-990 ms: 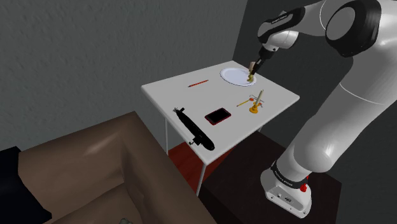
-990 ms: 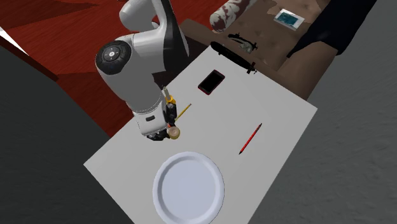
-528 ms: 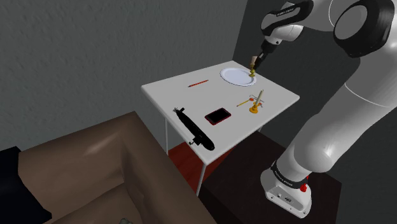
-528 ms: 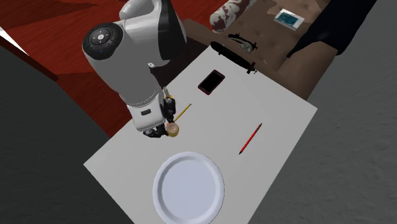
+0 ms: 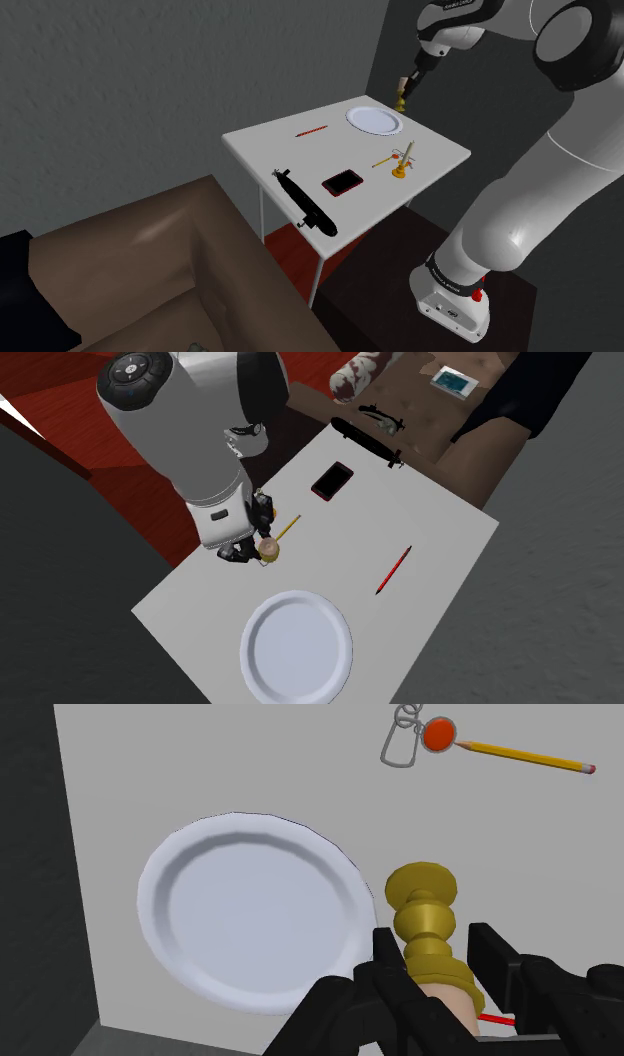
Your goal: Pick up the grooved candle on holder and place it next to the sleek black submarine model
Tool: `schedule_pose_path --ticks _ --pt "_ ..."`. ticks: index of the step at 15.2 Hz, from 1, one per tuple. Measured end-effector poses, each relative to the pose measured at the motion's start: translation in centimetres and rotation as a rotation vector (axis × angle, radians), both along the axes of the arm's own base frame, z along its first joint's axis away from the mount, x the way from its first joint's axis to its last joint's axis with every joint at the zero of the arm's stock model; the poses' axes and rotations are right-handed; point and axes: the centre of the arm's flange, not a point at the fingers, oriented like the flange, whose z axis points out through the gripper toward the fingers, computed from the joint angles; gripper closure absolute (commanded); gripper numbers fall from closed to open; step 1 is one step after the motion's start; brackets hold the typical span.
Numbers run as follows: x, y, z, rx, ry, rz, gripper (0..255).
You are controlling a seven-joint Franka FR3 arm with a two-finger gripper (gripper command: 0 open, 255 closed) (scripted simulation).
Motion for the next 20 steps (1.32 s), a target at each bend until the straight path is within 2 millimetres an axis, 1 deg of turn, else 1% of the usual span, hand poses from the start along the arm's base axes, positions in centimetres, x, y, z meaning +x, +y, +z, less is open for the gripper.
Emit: schedule_pose_path --ticks 4,5,8,12,16,20 --pt "-0.1 -0.2 1.8 0.0 0.0 0.0 255" --pt "0.1 0.5 2.0 0.0 0.0 0.001 255" --pt "1.5 3.5 2.3 0.0 0.0 0.001 255" --pt "3.9 8.3 2.3 0.001 0.001 0.001 255" --pt "6.0 13.1 2.1 0.0 0.0 0.001 255" --pt "7.8 18.0 2.4 0.0 0.0 0.001 255"
